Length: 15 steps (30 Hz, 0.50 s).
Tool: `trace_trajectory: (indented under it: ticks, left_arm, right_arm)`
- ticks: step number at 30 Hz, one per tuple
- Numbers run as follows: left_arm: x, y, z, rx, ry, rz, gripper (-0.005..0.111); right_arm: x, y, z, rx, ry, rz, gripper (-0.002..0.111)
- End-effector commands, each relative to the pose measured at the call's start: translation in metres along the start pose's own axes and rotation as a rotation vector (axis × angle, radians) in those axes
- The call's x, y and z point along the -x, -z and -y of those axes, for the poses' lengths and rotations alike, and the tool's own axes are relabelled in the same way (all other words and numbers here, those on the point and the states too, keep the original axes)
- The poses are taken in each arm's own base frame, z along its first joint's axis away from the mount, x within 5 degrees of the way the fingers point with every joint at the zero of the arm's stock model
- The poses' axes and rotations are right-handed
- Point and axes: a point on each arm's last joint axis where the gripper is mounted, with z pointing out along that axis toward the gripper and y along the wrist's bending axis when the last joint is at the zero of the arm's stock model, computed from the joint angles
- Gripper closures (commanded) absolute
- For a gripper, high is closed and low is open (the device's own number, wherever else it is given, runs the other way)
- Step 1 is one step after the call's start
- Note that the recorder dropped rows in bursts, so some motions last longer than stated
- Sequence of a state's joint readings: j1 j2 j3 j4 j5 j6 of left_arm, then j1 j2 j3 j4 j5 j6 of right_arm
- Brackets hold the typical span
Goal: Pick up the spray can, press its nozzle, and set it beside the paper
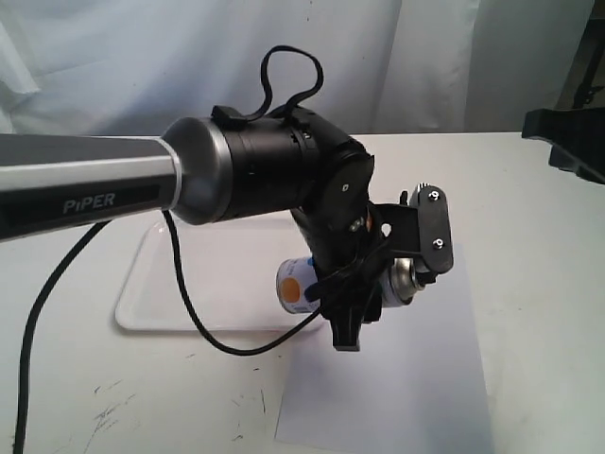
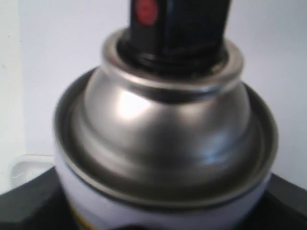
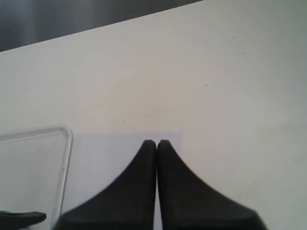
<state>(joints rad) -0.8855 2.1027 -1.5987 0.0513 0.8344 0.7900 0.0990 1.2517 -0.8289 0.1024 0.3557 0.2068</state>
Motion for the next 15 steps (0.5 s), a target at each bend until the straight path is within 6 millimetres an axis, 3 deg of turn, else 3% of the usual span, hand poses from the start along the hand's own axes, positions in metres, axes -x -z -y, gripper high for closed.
trace_trajectory:
  ticks: [1,8,15]
  left_arm:
    - [0.003,0.013,-0.010,0.042,0.029,-0.010,0.107]
    - [-0.004,0.014,-0.020,0.034,0.068,-0.019,0.107]
    - [-0.012,0.011,-0.025,0.011,0.117,-0.015,0.107]
  right_arm:
    - [-0.004,-0.005,0.007,-0.016,-0.030,-0.082,0.108]
    - [-0.027,-0.034,0.014,0.143,-0.095,-0.364,0.108]
    - [-0.011,-0.049,0.040,0.342,-0.228,-0.484,0.108]
